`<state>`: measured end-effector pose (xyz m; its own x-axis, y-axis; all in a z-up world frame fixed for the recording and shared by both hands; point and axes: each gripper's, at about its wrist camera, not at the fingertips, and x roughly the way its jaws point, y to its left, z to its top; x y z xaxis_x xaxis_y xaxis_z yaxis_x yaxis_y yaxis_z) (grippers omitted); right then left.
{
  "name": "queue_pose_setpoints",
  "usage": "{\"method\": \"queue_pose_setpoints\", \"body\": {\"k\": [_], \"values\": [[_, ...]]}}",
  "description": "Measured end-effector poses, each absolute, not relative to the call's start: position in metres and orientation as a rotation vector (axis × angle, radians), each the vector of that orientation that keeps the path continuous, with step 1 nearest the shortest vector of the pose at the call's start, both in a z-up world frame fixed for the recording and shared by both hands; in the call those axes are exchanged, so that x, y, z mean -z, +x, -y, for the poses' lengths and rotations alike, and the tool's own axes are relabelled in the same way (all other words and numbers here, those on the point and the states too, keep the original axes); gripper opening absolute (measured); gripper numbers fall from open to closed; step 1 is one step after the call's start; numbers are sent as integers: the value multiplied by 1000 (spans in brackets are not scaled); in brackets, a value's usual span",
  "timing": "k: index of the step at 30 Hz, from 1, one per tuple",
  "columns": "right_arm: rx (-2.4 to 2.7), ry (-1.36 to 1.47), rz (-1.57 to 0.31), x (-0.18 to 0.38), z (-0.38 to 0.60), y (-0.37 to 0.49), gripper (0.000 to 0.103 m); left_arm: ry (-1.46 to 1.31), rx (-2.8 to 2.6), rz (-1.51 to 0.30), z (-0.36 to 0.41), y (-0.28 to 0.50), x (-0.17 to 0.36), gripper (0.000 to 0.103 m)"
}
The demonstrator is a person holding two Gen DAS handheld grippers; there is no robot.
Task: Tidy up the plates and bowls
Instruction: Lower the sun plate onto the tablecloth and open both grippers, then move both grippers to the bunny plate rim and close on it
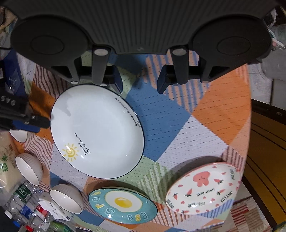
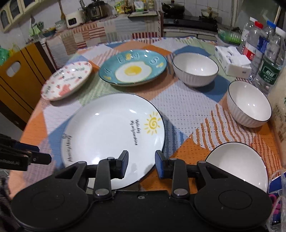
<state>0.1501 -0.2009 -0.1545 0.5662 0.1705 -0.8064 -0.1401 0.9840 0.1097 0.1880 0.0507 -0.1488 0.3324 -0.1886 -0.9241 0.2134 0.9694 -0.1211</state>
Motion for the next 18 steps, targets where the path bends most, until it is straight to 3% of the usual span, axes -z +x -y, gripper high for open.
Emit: {"method": "queue_pose_setpoints", "body": {"k": [7,15,18], "values": [[-263,55,-886,119,192,138,43,27,245,-1186,-54,177,125,47],[-364,4,-765,75,170,136,54,48,201,-1108,-68,175,81,55],[-391,24,-740,65,164,140,64,53,177,-1069,-80,177,66,58]]}}
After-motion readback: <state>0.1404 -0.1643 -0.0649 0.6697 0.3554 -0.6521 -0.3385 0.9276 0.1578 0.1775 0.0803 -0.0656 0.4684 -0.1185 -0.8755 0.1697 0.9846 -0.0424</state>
